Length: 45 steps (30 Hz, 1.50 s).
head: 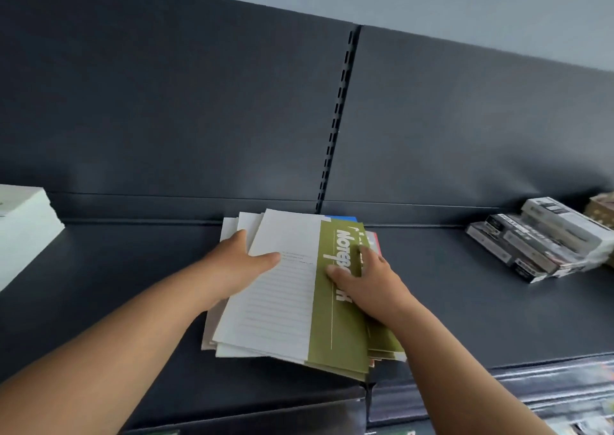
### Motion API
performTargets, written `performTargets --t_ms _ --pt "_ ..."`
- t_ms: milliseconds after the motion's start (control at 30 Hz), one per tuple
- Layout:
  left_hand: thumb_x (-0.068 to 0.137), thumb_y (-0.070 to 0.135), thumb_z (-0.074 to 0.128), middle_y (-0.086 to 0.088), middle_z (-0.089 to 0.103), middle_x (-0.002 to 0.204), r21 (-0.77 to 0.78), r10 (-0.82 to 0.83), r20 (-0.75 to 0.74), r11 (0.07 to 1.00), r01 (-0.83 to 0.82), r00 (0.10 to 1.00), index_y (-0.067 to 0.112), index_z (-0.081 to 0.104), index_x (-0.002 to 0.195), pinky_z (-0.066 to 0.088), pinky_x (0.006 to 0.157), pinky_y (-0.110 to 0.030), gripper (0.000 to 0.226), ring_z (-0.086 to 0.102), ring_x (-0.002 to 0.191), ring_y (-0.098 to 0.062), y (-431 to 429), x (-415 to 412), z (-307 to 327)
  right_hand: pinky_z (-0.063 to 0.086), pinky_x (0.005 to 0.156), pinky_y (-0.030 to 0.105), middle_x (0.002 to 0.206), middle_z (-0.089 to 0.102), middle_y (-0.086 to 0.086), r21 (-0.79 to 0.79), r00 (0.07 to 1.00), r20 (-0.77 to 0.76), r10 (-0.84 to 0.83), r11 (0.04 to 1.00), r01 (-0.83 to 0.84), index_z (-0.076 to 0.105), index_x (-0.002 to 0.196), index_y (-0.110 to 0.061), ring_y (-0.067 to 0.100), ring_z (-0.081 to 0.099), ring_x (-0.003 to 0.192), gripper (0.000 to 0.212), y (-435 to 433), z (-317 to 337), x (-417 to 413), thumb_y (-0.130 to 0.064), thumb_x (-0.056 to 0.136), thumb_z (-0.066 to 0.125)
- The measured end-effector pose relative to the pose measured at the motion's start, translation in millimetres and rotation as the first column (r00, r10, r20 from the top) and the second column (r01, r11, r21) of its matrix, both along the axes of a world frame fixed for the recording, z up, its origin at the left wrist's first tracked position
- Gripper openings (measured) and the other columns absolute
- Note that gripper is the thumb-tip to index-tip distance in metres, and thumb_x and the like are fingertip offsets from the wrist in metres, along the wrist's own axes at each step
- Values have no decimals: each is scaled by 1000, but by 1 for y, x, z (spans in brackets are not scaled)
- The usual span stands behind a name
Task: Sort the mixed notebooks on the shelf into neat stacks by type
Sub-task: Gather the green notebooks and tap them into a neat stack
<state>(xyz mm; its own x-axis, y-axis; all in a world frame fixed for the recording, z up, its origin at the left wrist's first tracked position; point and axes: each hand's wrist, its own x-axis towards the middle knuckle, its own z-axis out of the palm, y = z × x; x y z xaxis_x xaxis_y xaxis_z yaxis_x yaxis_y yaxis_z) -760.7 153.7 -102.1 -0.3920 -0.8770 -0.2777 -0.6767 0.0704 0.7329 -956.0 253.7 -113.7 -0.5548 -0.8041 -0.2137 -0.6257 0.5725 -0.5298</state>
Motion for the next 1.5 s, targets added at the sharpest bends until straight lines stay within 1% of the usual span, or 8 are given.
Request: performTargets --t_ms 133,500,600,700,767,933,1300,1500 --pt "78 59 61 4 42 142 -8 84 -21 996 -84 996 22 36 140 45 98 -41 77 47 123 -20 1 1 -3 38 109 48 156 29 -2 -23 998 -3 69 997 -69 17 154 -28 30 35 138 90 -6 -1 1 -68 83 55" --pt "64 55 66 7 44 138 59 133 -134 990 -126 982 30 35 138 44 98 -38 84 48 121 -17 -3 7 0 40 107 49 152 32 0 -37 995 2 103 994 -103 19 152 -30 31 38 135 88 -23 3 25 -66 81 57" --pt "80 36 70 9 51 126 34 105 -148 994 -101 983 27 40 130 43 86 -29 59 51 113 -13 -2 4 -3 45 104 48 150 34 0 -67 991 37 129 990 -126 21 150 -31 28 44 131 86 -26 2 36 -64 81 60" --pt "87 28 67 15 54 111 78 152 -208 987 -138 966 28 39 122 41 84 -28 46 52 105 -11 -7 12 -2 50 94 40 131 50 -6 -142 982 151 118 985 -96 40 127 -40 18 56 112 51 -26 4 34 -53 84 64" --pt "87 30 66 9 48 132 128 226 -250 972 -199 941 25 33 137 40 94 -32 60 49 120 -19 -11 18 0 53 90 39 117 58 -10 -213 956 283 73 977 -11 45 109 -42 13 62 100 31 -25 7 29 -44 86 66" --pt "89 25 66 -3 27 154 191 313 -276 945 -267 909 13 12 152 33 100 -35 83 34 136 -23 -14 22 -2 51 83 34 114 54 -11 -163 951 303 53 987 -3 35 133 -36 13 58 96 52 -25 8 38 -44 90 62" --pt "84 17 66 4 54 113 156 399 -312 917 -368 862 13 41 120 43 77 -33 45 53 102 -19 -14 30 -14 53 93 44 130 53 -10 -213 977 195 88 976 -46 32 144 -36 15 58 112 77 -26 -1 55 -50 78 70" --pt "89 11 60 -2 32 152 186 428 -340 904 -386 837 18 15 153 33 92 -34 78 37 133 -24 -13 39 -10 52 93 40 127 50 -8 -217 967 242 77 976 -23 32 144 -34 16 56 111 73 -30 -1 57 -42 83 71"
